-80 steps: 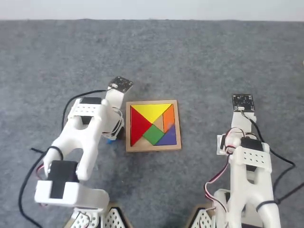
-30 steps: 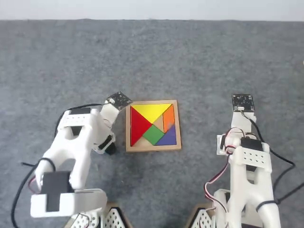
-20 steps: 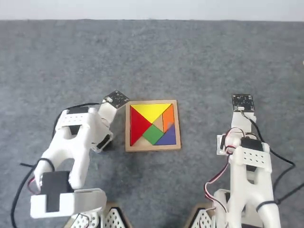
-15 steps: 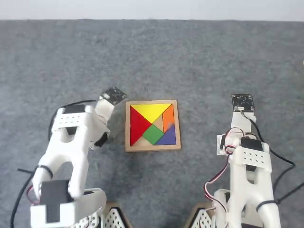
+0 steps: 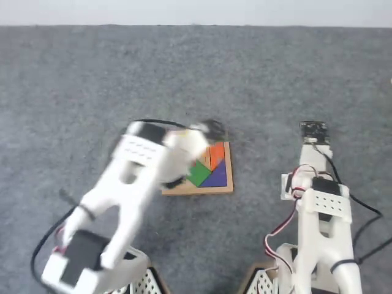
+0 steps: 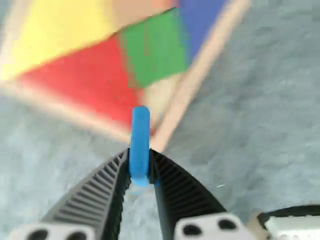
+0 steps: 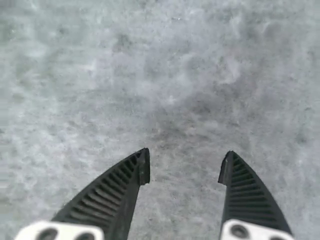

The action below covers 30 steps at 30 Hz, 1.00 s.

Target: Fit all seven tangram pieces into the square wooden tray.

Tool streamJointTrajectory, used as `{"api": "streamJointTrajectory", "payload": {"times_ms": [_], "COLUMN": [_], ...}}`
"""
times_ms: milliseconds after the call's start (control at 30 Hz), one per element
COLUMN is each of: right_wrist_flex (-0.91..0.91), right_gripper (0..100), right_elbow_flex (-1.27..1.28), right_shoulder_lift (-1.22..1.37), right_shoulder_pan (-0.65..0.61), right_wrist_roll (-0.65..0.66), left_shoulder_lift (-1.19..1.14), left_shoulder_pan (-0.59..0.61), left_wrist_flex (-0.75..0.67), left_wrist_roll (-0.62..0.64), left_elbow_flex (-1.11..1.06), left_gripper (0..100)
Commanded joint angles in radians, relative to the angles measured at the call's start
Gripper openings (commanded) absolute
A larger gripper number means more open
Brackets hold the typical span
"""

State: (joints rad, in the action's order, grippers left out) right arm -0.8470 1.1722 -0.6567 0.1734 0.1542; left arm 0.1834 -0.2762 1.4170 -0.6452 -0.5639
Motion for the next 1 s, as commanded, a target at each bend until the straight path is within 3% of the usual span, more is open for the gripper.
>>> {"api": "streamJointTrajectory", "payload": {"times_ms": [0, 200, 967], "right_wrist_flex": [-0.005, -0.005, -0.004], "right_gripper": [24.1, 24.1, 24.1], "right_elbow_flex": [-0.066, -0.068, -0.069], "right_shoulder_lift": [-0.008, -0.008, -0.008], "right_shoulder_pan": [0.064, 0.081, 0.076], "right_wrist_roll": [0.008, 0.008, 0.014], "left_shoulder_lift": [-0.149, -0.370, -0.388], "left_shoulder_pan": [-0.144, -0.098, -0.068], "left_wrist_flex": [-0.025, -0.018, 0.098], "left_wrist_roll": [0.061, 0.054, -0.180], "left_elbow_flex": [0.145, 0.292, 0.268], "left_gripper": [1, 1, 3]}}
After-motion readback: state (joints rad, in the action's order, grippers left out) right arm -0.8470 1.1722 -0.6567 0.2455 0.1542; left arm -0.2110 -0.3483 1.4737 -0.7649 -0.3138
